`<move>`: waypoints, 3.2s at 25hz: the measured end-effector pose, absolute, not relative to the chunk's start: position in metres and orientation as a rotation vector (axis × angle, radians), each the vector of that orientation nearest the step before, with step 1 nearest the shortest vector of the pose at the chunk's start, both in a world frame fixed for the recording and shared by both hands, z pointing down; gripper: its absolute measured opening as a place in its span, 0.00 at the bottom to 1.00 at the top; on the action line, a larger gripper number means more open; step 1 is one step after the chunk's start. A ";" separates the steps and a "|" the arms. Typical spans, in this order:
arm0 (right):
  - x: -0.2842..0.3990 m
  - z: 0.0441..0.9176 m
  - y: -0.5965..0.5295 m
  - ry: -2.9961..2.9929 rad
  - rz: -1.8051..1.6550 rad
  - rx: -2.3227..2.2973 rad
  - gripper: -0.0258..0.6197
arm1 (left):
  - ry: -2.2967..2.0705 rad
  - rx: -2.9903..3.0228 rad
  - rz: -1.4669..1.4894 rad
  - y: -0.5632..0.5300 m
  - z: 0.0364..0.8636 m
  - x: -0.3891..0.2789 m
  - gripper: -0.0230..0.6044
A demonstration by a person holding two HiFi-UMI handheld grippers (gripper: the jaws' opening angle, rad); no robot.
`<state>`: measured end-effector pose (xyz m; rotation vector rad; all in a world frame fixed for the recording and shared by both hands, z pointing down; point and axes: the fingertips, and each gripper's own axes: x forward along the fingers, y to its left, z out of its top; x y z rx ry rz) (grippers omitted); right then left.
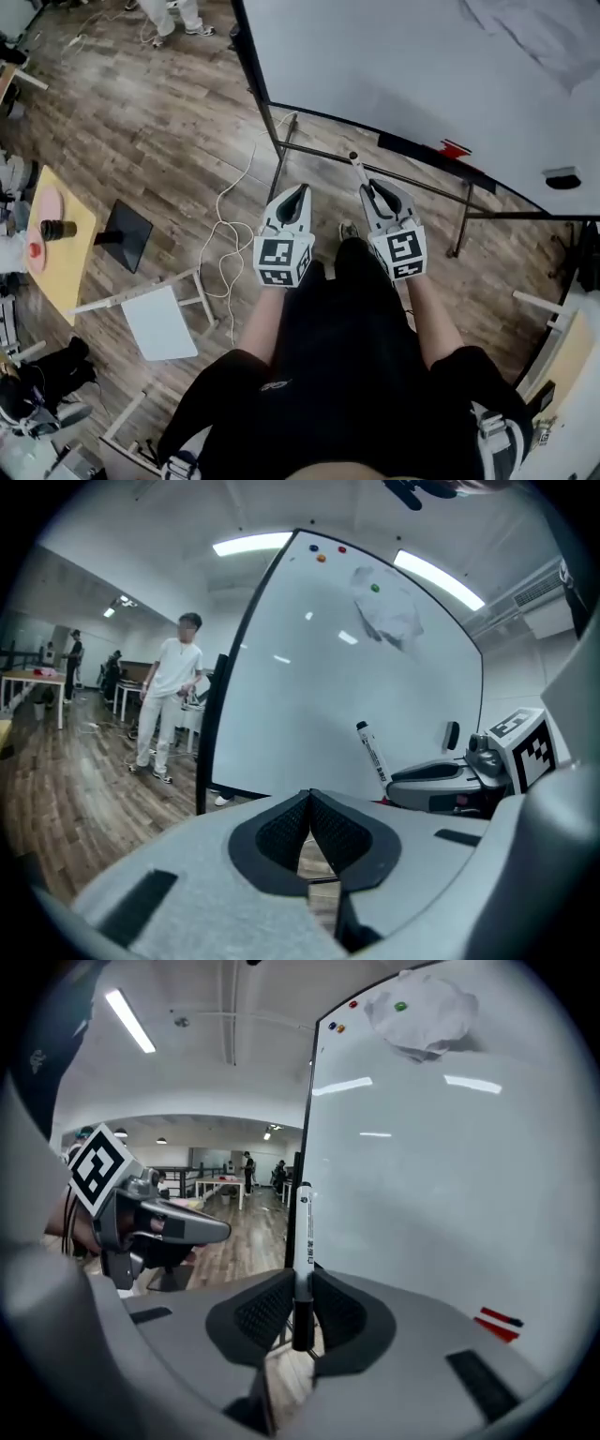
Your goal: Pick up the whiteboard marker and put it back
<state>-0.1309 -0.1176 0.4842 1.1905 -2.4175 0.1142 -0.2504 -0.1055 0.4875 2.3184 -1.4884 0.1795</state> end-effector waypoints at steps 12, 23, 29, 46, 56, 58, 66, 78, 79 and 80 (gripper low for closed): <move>-0.047 0.524 -0.140 -2.080 -0.078 1.101 0.13 | -1.293 2.363 0.221 -0.143 0.523 -0.173 0.05; -0.001 0.571 -0.178 -1.820 -0.257 0.848 0.13 | -1.320 2.243 0.191 -0.167 0.559 -0.143 0.05; 0.009 0.593 -0.204 -1.769 -0.300 0.748 0.13 | -1.368 2.193 0.255 -0.175 0.589 -0.135 0.05; 0.031 0.653 -0.240 -1.622 -0.309 0.539 0.13 | -1.434 2.129 0.323 -0.187 0.601 -0.128 0.05; 0.032 0.662 -0.243 -1.604 -0.311 0.508 0.13 | -1.432 2.110 0.336 -0.189 0.605 -0.133 0.05; 0.033 0.662 -0.242 -1.603 -0.300 0.511 0.13 | -1.426 2.118 0.339 -0.189 0.604 -0.132 0.05; 0.033 0.662 -0.243 -1.600 -0.252 0.542 0.13 | -1.392 2.137 0.359 -0.190 0.602 -0.130 0.05; 0.027 0.625 -0.241 -1.738 -0.123 0.865 0.22 | -1.303 2.217 0.377 -0.182 0.586 -0.129 0.05; 0.025 0.620 -0.240 -1.762 -0.093 0.909 0.22 | -1.291 2.230 0.377 -0.182 0.583 -0.129 0.05; 0.023 0.615 -0.238 -1.783 -0.067 0.951 0.22 | -1.279 2.243 0.375 -0.181 0.580 -0.128 0.05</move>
